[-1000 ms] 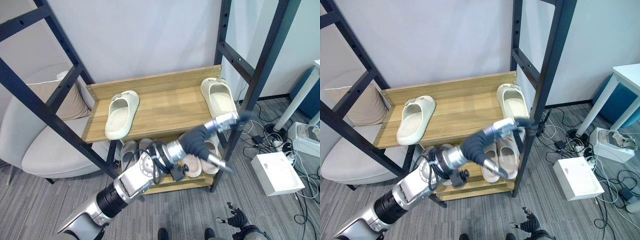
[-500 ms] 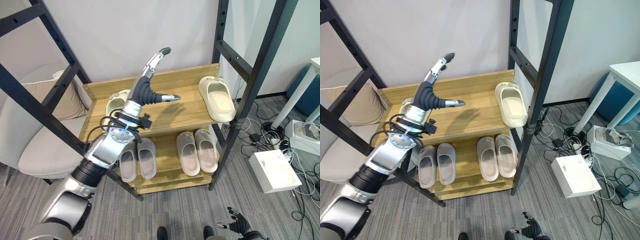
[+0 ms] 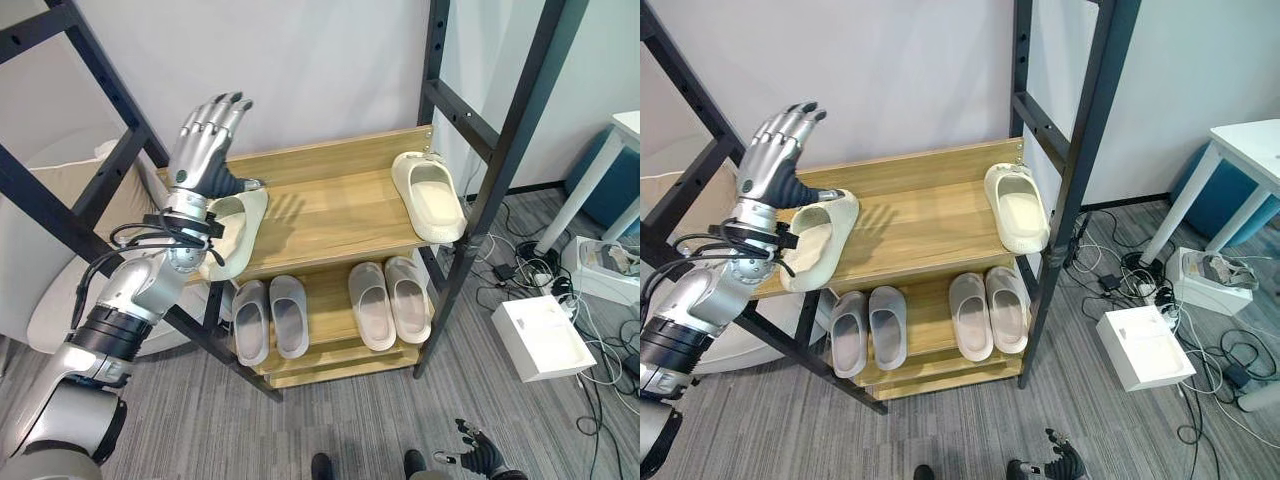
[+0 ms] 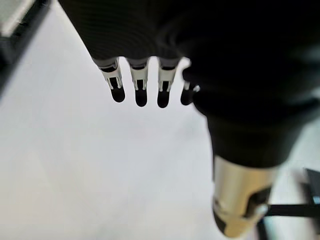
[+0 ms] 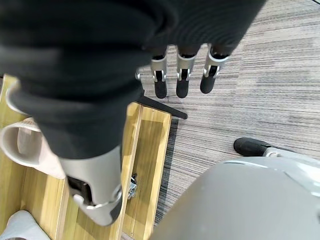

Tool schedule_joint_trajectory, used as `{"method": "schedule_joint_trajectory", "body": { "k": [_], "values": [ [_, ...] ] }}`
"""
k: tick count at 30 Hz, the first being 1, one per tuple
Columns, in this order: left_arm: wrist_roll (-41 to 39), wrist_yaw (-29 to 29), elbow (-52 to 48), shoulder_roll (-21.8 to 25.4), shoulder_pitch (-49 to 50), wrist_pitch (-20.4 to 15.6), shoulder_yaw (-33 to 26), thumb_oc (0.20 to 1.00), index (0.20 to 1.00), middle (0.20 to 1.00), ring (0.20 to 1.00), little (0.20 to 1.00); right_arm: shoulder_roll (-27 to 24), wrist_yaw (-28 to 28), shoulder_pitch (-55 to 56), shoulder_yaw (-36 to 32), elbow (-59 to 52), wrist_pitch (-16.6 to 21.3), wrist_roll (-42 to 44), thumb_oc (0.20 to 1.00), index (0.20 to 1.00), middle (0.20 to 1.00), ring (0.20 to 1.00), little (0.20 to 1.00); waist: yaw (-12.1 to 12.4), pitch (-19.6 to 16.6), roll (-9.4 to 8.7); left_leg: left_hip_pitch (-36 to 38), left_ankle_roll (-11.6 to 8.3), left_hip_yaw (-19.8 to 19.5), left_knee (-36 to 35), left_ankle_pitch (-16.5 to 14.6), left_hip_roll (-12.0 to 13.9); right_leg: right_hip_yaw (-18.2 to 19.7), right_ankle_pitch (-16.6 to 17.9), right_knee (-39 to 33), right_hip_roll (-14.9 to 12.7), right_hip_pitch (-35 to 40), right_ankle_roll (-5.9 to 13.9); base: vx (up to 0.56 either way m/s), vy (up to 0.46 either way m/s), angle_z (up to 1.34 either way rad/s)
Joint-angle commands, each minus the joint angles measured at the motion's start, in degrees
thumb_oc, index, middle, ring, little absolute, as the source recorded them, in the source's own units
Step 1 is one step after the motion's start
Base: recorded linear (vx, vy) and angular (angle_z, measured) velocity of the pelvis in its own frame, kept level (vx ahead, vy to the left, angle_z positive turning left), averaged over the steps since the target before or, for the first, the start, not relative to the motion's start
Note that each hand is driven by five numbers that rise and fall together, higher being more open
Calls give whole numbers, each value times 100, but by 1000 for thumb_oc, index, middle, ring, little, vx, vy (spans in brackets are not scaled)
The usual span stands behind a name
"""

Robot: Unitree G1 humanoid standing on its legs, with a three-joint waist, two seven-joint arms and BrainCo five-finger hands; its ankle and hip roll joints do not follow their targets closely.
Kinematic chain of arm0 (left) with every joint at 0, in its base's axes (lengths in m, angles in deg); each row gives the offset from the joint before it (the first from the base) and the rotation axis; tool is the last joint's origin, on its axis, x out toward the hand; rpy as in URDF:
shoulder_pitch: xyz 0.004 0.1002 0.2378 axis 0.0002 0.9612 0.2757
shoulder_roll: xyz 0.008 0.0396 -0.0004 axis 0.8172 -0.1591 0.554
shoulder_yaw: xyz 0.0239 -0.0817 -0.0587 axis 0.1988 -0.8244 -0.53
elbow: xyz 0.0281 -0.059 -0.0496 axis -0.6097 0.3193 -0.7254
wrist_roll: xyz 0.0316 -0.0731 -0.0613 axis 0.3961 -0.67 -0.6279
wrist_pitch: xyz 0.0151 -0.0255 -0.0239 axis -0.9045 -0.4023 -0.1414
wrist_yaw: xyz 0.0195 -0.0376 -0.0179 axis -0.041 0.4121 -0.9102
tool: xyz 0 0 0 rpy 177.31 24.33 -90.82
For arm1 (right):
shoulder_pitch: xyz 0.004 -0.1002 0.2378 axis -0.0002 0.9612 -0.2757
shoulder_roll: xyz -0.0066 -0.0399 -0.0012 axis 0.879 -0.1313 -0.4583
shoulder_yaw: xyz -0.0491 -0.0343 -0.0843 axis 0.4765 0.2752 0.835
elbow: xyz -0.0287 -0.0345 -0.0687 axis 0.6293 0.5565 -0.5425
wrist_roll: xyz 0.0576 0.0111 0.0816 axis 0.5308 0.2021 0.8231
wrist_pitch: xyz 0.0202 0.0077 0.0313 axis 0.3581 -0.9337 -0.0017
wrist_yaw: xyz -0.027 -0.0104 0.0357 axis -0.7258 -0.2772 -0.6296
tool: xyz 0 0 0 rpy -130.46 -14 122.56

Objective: Arrange the slippers neatly on the shoe rack.

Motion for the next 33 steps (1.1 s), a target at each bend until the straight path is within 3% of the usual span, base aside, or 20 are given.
{"method": "schedule_joint_trajectory", "body": {
  "k": [1, 11, 20, 29, 30, 32, 33],
  "values": [
    [276, 118, 462, 405, -379, 120, -362, 1000, 1000, 1000, 1000, 1000, 56, -1, -166, 60, -383, 129, -90, 1000, 1000, 1000, 1000, 1000, 24, 35, -166, 436, -248, 52, 1, -435, 201, -172, -332, 8, -124, 166, 265, 0, 0, 0],
    [118, 163, 1234, 262, -345, 265, -205, 1000, 1000, 1000, 1000, 1000, 106, -80, -270, 130, -294, 100, -92, 1000, 1000, 1000, 1000, 1000, 27, 93, -207, 376, -234, 52, 1, -425, 196, -174, -295, 8, -114, 91, 279, 0, 0, 0],
    [319, 417, 2632, -75, -1127, 690, 541, 1000, 1000, 1000, 1000, 1000, 91, -308, -413, 124, -142, 150, 73, 1000, 1000, 1000, 1000, 1000, -125, 145, -267, 254, -202, 167, 1, -437, 186, -31, -206, 8, -120, -133, 326, 1, 8, -3],
    [250, 731, 2744, -299, -1517, 919, 573, 1000, 1000, 1000, 1000, 1000, 220, -463, -450, 136, -196, 147, 187, 1000, 1000, 1000, 1000, 1000, -219, 151, -343, 26, -187, 275, 1, -423, 211, 148, -115, 8, -92, -492, 349, -3, 12, -7],
    [269, 742, 2751, -299, -1539, 943, 578, 827, 827, 827, 827, 827, 225, -474, -446, 143, -213, 147, 189, 1000, 1000, 1000, 1000, 1000, -223, 146, -345, 13, -187, 287, 1, -424, 213, 169, -112, 8, -86, -516, 348, 18, 10, -8],
    [289, 752, 2740, -283, -1605, 957, 619, 200, 200, 200, 200, 200, 210, -505, -443, 139, -236, 157, 212, 1000, 1000, 1000, 1000, 1000, -238, 147, -341, 25, -189, 318, 1, -427, 219, 198, -113, 8, -79, -519, 350, 32, 10, -18],
    [326, 721, 2652, -250, -1603, 944, 619, 200, 200, 200, 200, 200, 216, -514, -436, 112, -253, 155, 220, 1000, 1000, 1000, 1000, 1000, -234, 144, -325, 48, -188, 330, 1, -440, 219, 212, -125, 8, -77, -510, 346, 28, 8, -14]
  ]
}}
